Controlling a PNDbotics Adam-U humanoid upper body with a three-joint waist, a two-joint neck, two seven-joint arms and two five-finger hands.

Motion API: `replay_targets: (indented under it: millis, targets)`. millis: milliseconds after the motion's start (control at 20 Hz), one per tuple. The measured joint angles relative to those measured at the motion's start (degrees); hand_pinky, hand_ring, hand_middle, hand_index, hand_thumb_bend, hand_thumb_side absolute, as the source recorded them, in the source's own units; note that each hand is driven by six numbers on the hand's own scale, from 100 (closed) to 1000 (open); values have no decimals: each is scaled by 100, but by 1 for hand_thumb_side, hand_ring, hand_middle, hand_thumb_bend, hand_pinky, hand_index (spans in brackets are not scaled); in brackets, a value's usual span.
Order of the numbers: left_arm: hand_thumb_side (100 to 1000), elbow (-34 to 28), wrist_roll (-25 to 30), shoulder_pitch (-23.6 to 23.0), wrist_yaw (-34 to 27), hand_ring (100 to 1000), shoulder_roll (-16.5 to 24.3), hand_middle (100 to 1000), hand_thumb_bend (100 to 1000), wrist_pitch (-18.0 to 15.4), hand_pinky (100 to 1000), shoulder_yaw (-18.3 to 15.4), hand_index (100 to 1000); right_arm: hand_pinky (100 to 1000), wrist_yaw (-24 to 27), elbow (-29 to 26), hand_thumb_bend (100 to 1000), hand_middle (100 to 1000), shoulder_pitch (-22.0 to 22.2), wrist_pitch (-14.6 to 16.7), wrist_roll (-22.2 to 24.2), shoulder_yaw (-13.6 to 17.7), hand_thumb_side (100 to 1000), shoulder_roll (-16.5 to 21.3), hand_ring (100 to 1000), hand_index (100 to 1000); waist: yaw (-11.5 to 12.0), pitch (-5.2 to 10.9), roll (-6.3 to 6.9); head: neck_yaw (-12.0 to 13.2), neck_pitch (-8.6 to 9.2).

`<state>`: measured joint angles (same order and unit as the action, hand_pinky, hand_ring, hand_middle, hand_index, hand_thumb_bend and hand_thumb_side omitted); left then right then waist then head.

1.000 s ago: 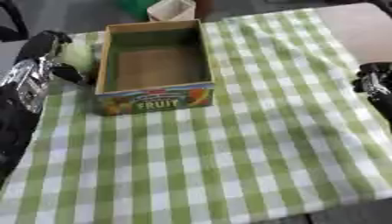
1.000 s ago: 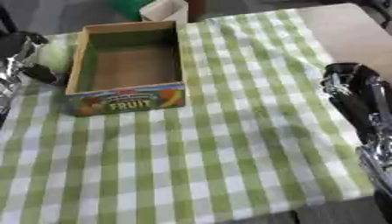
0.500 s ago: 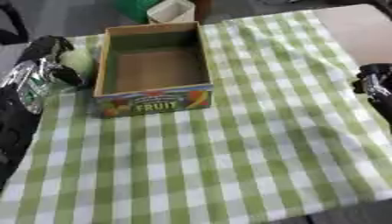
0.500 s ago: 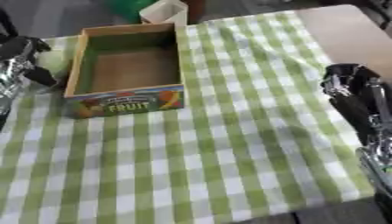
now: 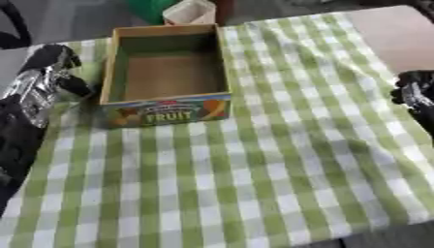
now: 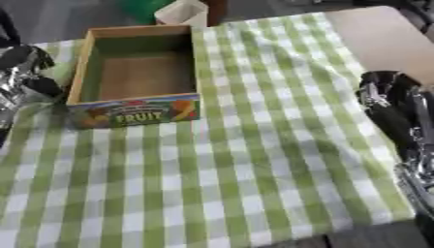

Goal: Pick up objects on the table and place them in the box.

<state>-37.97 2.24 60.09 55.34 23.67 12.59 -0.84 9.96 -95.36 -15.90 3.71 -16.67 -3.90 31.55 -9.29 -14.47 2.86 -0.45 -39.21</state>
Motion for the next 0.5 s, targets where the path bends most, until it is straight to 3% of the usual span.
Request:
replay_targets:
  millis: [200,500]
  targets:
    - [100,-271,-271,-7,-382,119,4,128,507,-34,273,40,283,601,5,0,100,562,15,2,-2,1,462,0,597,656,41,8,-26,-16,0]
    - [100,-902,-119,31,-1061,133,126,141,570,-83,282,176,301,602,15,1,100,562,34,5,-5,3,462,0,598,656,84,45,-33,-25,-1]
